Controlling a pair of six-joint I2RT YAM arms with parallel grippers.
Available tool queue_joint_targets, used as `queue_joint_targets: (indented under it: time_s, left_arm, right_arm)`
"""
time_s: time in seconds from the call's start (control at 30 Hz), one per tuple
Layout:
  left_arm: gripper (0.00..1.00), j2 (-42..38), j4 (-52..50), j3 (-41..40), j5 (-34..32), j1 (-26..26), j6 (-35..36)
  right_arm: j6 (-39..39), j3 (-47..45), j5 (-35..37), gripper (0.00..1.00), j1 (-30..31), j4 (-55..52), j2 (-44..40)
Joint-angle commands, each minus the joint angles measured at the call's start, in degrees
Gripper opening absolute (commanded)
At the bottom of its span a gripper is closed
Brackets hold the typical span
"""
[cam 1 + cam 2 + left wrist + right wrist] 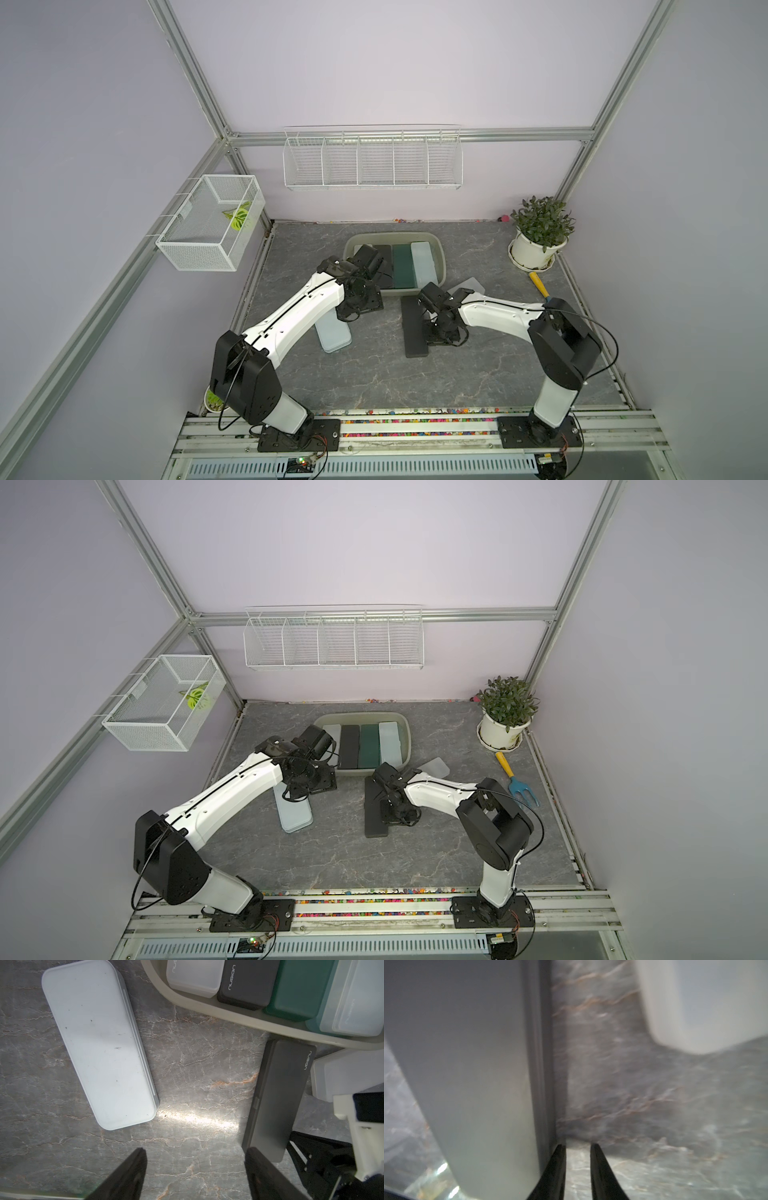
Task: Put the pencil case into the storage box
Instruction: Adjust the pencil case at the center of the board, then pick up the pencil case from the center of the board.
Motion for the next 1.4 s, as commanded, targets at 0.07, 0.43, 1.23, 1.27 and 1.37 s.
queue_joint_targets:
  time_s: [0.07,0.43,1.23,1.27,1.37]
  left_arm:
    - [0.80,2.8,3.0,0.9,0.0,-2.2,1.1]
    - [0.90,18.6,3.2,9.3,-0.7,-13.7,-0.5]
    - [0.92,32.7,8.3,12.3,2.9,-20.4,-6.6]
    - [0.90,33.0,8.3,12.2,2.8,-20.4,-6.7]
    - [0.83,33.3,8.5,11.8,2.4,-20.5,-6.9]
  right_arm:
    - [-1.0,-1.6,4.0,0.37,-1.4,-2.4,-8.9]
    - [1.0,-1.4,12.3,0.54,-11.8,-15.7,-24.8]
    - [-3.5,-3.3,11.1,0.65,-17.8,-21.8,-31.3]
    - [-3.7,-3.5,10.9,0.65,-18.1,-21.7,-31.5]
    - [-4.2,-4.0,10.6,0.65,-18.7,-21.7,-31.8]
